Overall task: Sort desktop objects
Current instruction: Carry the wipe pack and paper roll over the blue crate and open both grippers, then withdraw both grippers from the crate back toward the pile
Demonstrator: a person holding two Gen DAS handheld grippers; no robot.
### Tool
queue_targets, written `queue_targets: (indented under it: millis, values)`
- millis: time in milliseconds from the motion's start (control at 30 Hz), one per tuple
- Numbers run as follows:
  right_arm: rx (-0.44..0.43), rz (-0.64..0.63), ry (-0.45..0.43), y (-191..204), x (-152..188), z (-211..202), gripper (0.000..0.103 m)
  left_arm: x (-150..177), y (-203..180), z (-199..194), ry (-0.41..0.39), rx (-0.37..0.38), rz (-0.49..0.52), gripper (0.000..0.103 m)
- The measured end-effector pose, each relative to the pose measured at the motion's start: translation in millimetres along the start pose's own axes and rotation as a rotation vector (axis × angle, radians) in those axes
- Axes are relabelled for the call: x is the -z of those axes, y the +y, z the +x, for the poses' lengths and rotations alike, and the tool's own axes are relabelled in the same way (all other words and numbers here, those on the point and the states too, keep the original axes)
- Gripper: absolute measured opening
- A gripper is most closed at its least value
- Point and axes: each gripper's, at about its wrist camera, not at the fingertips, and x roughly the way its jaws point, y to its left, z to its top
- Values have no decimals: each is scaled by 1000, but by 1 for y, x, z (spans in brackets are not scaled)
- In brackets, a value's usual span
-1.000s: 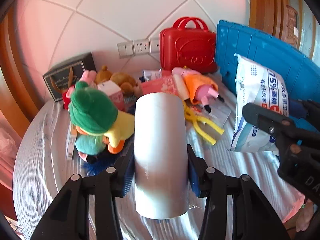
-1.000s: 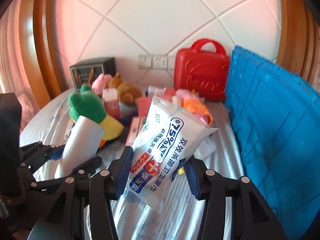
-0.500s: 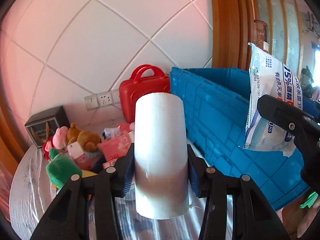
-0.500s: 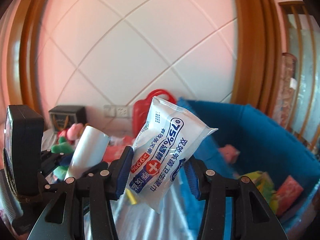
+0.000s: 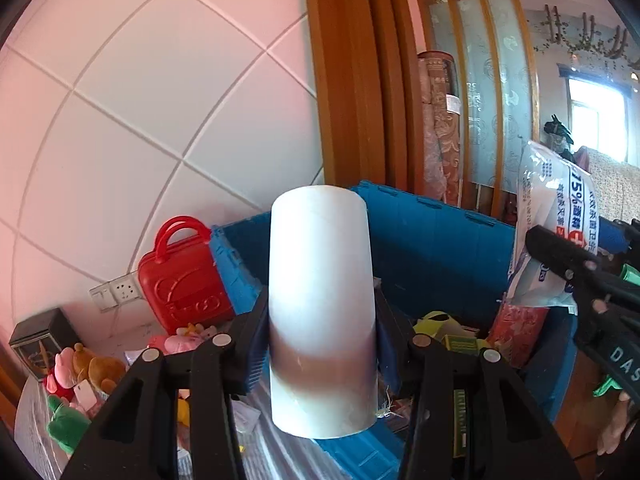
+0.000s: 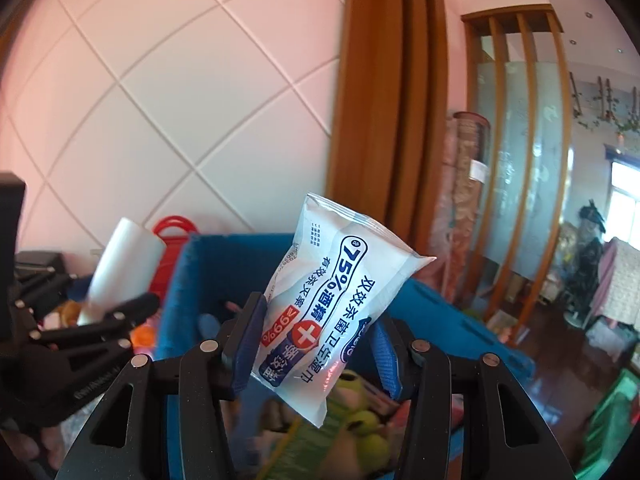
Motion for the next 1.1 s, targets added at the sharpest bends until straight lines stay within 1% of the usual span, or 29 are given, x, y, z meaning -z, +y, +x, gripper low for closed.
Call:
queue_targets:
  millis: [100, 300, 400, 467, 600, 633, 700, 733, 767, 833, 900, 967, 1100]
  values:
    - [39, 4, 36, -22, 9, 16, 50, -7, -25, 14, 24, 45, 32, 45]
    - [107, -25, 76, -48, 24, 38, 50, -5, -63, 32, 64, 84, 101, 45]
    - [129, -42, 88, -55, 29, 44, 50, -4, -71, 37, 85, 84, 116, 45]
    - [142, -52, 90, -58, 32, 47, 50, -6, -69, 36, 78, 85, 102, 45]
    - [149, -65, 96, -59, 34, 51, 50, -6, -69, 36, 96, 83, 106, 45]
    - [151, -70, 94, -58, 34, 52, 51, -6, -69, 36, 97, 80, 102, 45]
    - [164, -82, 83, -58, 34, 53, 62, -4, -69, 35, 99, 78, 104, 46]
    - [188, -91, 78, -57, 35, 53, 83, -3, -69, 34, 98, 75, 104, 53]
    - [198, -94, 73, -57, 36, 54, 103, -2, -67, 32, 94, 65, 98, 56]
    - [223, -95, 62, -59, 37, 54, 103, -2, -63, 27, 77, 65, 74, 78]
    - [221, -86, 62, -61, 37, 53, 103, -1, -58, 22, 62, 74, 46, 87]
    - [207, -72, 55, -62, 38, 48, 103, -1, -52, 17, 47, 80, 27, 90]
    - [214, -68, 50, -58, 40, 40, 103, 3, -41, 6, 21, 64, 0, 95]
